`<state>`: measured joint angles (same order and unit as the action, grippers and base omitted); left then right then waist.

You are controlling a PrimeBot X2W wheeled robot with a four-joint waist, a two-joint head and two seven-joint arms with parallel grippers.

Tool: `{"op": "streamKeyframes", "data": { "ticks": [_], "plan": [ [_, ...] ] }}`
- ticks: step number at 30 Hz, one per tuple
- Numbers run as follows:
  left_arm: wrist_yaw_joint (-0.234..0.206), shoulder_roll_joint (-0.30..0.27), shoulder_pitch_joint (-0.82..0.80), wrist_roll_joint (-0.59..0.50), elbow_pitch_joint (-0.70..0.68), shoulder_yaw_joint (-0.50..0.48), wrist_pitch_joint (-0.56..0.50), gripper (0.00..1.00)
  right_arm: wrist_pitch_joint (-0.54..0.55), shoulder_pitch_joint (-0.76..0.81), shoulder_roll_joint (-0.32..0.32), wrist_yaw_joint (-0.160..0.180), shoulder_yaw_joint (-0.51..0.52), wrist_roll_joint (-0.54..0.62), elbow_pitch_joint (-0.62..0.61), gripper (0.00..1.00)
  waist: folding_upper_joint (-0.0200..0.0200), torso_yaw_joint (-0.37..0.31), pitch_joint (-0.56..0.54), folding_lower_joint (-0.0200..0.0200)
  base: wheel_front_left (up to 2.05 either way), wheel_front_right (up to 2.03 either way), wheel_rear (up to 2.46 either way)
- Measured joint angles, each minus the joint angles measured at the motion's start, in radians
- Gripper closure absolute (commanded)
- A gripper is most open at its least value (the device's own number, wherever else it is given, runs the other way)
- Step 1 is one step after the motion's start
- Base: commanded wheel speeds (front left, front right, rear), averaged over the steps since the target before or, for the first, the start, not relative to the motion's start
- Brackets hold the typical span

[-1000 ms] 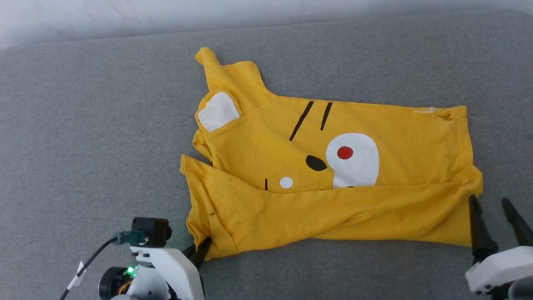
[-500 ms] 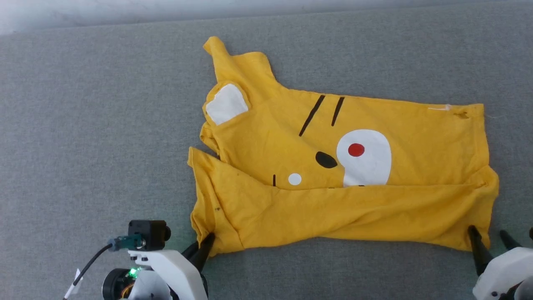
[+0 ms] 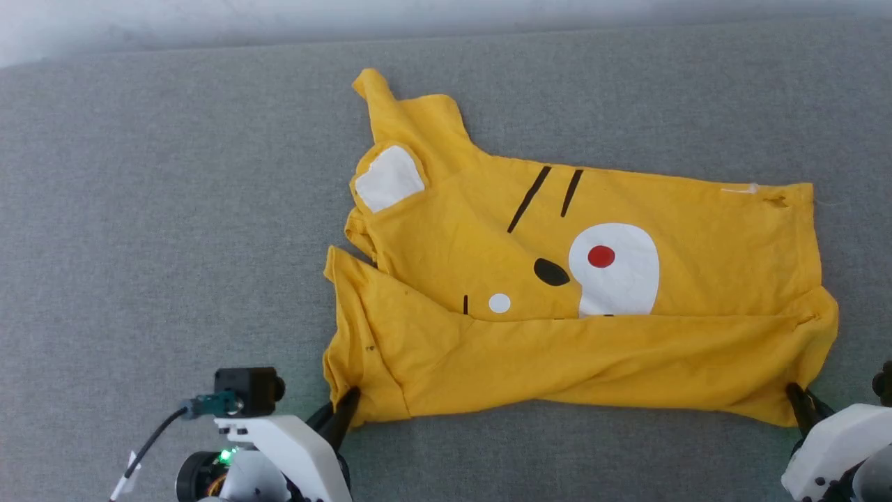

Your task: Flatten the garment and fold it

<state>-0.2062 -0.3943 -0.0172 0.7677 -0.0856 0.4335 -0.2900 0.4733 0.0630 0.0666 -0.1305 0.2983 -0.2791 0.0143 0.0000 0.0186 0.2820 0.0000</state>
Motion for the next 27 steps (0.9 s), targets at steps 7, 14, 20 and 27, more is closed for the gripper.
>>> {"op": "streamKeyframes", "data": {
  "ticks": [7,14,20,27],
  "plan": [
    [-0.011,-0.020,0.014,0.039,-0.027,-0.067,0.013,1.00,-0.001,0.000,0.015,-0.001,0.024,-0.012,-0.038,1.00,0.0000,0.001,-0.041,0.0000,0.00,0.00,0.00],
    [-0.082,-0.063,0.142,0.097,-0.157,-0.121,-0.038,1.00,0.033,0.040,0.016,-0.002,0.055,-0.023,-0.142,1.00,0.0000,0.009,-0.080,0.0000,0.00,0.00,0.00],
    [-0.143,-0.073,0.297,0.134,-0.240,-0.125,-0.072,1.00,0.109,0.132,-0.007,-0.002,0.095,-0.033,-0.200,1.00,0.0000,0.023,-0.093,-0.0001,0.00,0.00,0.00],
    [-0.127,-0.018,0.328,0.165,-0.210,-0.109,-0.042,1.00,0.132,0.180,-0.013,-0.002,0.115,-0.032,-0.197,1.00,0.0000,0.034,-0.080,0.0000,0.00,0.00,0.00]
  ]
}}
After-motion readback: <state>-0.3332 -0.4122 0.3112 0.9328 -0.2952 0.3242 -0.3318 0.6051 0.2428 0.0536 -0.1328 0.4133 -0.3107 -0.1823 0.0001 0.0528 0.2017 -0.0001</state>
